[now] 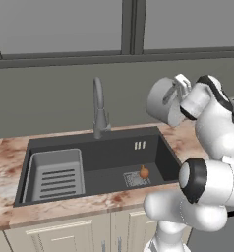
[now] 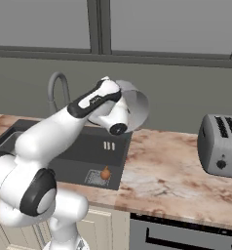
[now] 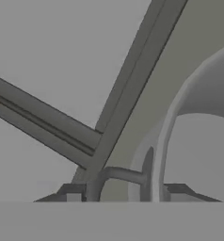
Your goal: Dump the onion from the pot into the sink. Then turn on the water and wash the onion. Then turn off the water and put the onion back in the pot.
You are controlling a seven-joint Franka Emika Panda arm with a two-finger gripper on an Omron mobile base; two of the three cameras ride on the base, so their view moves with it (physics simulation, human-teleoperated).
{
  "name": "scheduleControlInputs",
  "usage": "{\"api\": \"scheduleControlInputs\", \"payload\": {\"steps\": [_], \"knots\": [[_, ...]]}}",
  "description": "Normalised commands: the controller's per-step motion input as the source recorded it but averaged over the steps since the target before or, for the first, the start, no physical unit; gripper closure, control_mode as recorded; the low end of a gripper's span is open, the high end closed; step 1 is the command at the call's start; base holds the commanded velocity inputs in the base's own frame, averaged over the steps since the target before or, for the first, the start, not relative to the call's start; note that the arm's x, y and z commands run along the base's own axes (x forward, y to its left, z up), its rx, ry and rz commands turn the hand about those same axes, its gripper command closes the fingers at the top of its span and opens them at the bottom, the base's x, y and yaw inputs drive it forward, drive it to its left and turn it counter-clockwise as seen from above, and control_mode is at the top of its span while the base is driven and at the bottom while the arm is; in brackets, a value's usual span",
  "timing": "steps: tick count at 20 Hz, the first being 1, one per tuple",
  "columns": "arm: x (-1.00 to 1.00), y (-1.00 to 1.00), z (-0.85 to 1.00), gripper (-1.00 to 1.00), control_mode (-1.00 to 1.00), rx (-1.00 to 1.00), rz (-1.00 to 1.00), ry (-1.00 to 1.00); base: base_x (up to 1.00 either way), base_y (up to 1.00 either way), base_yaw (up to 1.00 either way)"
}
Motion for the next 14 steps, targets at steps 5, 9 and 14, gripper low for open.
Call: {"api": "scheduleControlInputs", "payload": {"steps": [5, 9, 14], "knots": [[0.00, -0.16, 0.09, 1.00, -1.00, -0.48, -0.13, 0.18, 0.00, 0.00, 0.00], [0.00, -0.21, 0.14, 1.00, -1.00, -0.40, -0.03, 0.29, 0.00, 0.00, 0.00], [-0.01, -0.26, 0.10, 1.00, -1.00, -0.32, 0.00, 0.38, 0.00, 0.00, 0.00]]}}
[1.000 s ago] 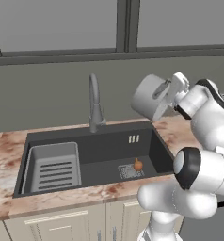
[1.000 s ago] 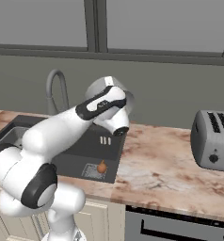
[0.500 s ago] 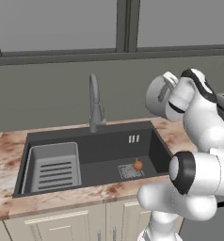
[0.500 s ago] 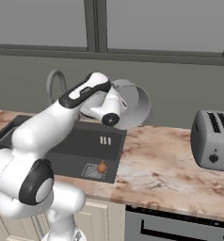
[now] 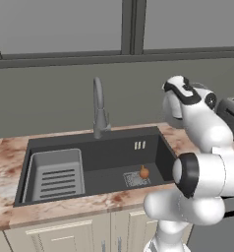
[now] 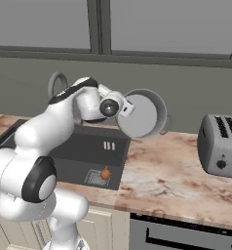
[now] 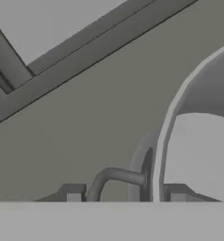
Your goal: Dump the onion from the pot into the sink. Then turn on the water and wash the onion. Then turn off the water and put the onion back in the pot.
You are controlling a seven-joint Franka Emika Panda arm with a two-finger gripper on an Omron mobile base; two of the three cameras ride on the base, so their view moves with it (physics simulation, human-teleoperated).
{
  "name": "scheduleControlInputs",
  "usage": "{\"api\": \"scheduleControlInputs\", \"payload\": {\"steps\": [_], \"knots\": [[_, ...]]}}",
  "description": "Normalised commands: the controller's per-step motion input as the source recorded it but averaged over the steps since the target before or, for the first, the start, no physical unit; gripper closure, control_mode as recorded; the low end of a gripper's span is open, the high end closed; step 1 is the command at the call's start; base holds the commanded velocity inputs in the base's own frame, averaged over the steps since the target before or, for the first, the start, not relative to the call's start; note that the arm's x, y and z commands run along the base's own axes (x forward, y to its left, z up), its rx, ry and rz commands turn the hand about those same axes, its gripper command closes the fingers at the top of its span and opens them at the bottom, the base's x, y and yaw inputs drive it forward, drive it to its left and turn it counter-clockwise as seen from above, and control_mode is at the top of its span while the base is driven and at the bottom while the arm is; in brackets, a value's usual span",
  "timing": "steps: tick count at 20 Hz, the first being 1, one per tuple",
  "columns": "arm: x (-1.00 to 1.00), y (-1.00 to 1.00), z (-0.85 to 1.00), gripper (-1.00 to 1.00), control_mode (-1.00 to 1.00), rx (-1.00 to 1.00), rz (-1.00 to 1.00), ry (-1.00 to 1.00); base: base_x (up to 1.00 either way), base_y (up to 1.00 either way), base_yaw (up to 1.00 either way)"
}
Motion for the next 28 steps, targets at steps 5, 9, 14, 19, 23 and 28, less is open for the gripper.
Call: {"api": "scheduleControlInputs", "payload": {"steps": [5, 9, 14, 19, 23, 28], "knots": [[-0.21, -0.12, 0.01, 1.00, -1.00, -0.22, 0.00, 0.40, 0.00, 0.00, 0.00], [-0.16, -0.05, 0.00, 1.00, -1.00, -0.17, 0.00, 0.30, 0.00, 0.00, 0.00], [-0.09, -0.11, -0.13, 1.00, -1.00, -0.06, 0.00, 0.19, 0.00, 0.00, 0.00], [-0.09, -0.25, -0.27, 1.00, -1.00, 0.00, 0.00, 0.21, 0.00, 0.00, 0.00], [-0.05, -0.32, -0.42, 1.00, -1.00, 0.00, 0.00, 0.15, 0.00, 0.00, 0.00], [-0.27, -0.24, -0.47, 1.00, -1.00, -0.02, -0.01, 0.01, 0.00, 0.00, 0.00]]}}
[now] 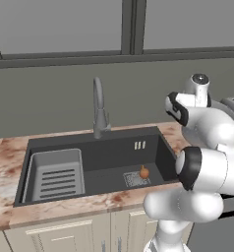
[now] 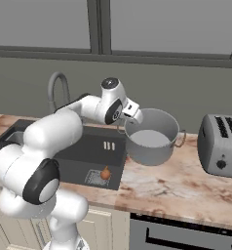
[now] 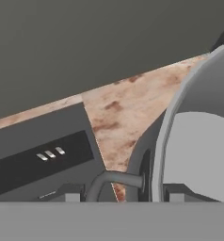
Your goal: Dump the onion from the pot into the sink. Then turn on the water and wash the onion. Then turn off the water and put the onion back in the pot.
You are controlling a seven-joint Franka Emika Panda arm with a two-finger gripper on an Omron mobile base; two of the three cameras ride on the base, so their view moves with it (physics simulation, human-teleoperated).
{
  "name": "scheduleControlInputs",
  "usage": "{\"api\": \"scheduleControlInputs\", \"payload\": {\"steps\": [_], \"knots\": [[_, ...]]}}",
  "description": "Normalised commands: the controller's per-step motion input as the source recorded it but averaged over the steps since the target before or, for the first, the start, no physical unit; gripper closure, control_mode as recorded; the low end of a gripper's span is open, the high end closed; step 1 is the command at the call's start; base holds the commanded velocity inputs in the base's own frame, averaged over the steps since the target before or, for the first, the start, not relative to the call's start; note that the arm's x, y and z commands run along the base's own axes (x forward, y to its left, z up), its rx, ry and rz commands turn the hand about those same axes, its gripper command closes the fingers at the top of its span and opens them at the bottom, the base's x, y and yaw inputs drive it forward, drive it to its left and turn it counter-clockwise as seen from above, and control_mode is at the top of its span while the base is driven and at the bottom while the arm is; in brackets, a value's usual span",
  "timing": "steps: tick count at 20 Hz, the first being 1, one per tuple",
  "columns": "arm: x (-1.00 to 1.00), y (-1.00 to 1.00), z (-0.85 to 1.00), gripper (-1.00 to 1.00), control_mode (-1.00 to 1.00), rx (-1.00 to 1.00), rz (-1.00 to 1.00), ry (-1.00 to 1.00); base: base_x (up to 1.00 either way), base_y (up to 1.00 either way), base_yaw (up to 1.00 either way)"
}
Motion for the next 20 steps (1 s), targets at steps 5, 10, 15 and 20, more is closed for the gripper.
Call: {"api": "scheduleControlInputs", "payload": {"steps": [5, 10, 15, 20], "knots": [[-0.24, -0.28, -0.52, 1.00, -1.00, -0.06, -0.03, 0.00, 0.00, 0.00, 0.00], [-0.09, -0.31, -0.49, 1.00, -1.00, -0.06, -0.02, 0.00, 0.00, 0.00, 0.00], [0.00, -0.33, -0.38, 1.00, -1.00, -0.03, -0.01, 0.04, 0.00, 0.00, 0.00], [0.00, -0.32, -0.33, 1.00, -1.00, 0.00, 0.00, 0.06, 0.00, 0.00, 0.00]]}}
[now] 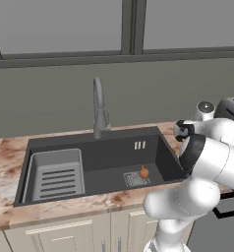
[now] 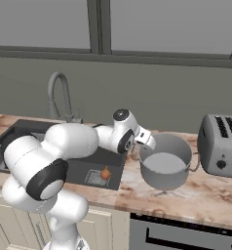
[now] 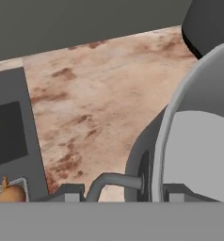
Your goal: Dump the onion from the pot into the sink. Then turn on the water and wash the onion. Then turn off the water and put the onion back in the pot.
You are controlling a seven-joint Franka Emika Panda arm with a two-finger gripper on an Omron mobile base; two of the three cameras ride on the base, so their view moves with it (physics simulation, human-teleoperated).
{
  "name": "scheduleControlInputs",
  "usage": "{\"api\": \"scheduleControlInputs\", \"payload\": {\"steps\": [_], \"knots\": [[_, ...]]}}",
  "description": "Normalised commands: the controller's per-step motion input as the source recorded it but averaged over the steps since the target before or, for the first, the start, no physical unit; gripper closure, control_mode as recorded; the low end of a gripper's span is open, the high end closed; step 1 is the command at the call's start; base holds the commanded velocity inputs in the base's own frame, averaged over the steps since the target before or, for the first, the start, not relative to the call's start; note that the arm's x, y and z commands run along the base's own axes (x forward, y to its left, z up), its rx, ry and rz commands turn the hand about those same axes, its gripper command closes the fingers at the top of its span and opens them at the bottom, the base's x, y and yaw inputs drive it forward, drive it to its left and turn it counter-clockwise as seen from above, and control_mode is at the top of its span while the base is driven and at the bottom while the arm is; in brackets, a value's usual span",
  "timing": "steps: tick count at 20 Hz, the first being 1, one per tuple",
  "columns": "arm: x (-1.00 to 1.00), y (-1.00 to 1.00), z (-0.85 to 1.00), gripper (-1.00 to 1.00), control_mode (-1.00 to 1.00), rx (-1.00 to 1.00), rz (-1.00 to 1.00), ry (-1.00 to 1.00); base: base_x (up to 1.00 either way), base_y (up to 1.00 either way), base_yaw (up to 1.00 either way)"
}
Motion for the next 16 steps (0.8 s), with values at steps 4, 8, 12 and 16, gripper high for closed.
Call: {"api": "scheduleControlInputs", "payload": {"steps": [4, 8, 12, 16], "knots": [[-0.11, -0.31, -0.32, 1.00, -1.00, 0.00, 0.00, 0.06, 0.00, 0.00, 0.00], [-0.04, -0.26, -0.23, 1.00, -1.00, 0.00, 0.00, 0.03, 0.00, 0.00, 0.00], [-0.01, -0.21, -0.26, 1.00, -1.00, 0.00, 0.00, 0.02, 0.00, 0.00, 0.00], [-0.22, -0.20, -0.34, 1.00, -1.00, 0.00, 0.00, 0.05, 0.00, 0.00, 0.00]]}}
